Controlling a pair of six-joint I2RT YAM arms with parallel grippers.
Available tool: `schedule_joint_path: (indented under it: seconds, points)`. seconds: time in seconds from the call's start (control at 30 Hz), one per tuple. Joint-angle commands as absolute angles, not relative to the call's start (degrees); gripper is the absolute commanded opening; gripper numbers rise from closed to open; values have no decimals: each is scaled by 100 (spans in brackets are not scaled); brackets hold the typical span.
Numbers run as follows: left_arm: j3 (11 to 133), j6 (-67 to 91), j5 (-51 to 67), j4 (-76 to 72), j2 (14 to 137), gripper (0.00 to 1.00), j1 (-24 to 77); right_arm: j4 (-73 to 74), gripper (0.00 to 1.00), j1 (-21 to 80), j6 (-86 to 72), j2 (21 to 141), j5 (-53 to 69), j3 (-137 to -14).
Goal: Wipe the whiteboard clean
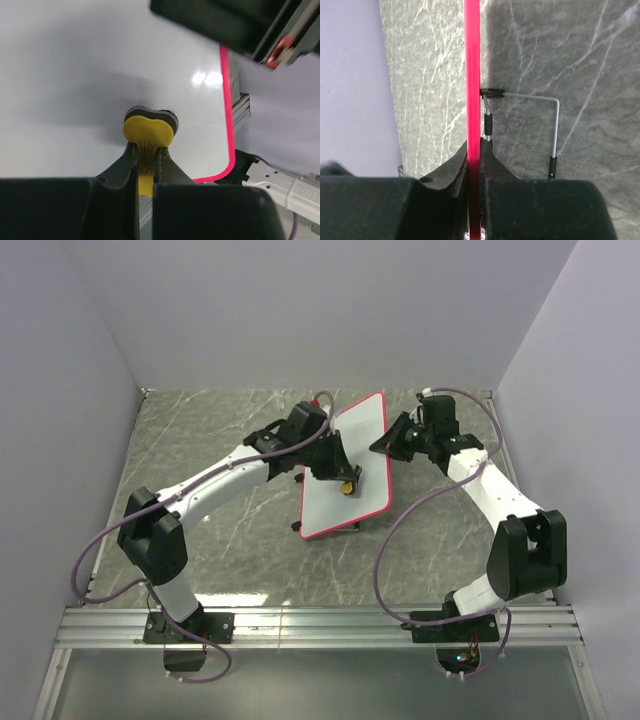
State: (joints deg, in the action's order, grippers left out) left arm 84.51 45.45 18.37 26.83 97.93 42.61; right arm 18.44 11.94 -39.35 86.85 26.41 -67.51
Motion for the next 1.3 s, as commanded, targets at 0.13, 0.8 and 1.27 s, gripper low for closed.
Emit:
schedule_joint_path:
  seconds: [0.13,0.8,1.27]
  points:
    - [8500,4272,1398,3340,8930,0,3385,2373,0,1485,-3735,8236,3059,-6478]
    - [6882,3252,-993,3911,8885,38,2268,2013,32,1494,-3858,7383,3024,-5300]
    - [6196,3340,-1178,3489,9676,62,2232,2926,86,1441,-3182,7041,2567,-6107]
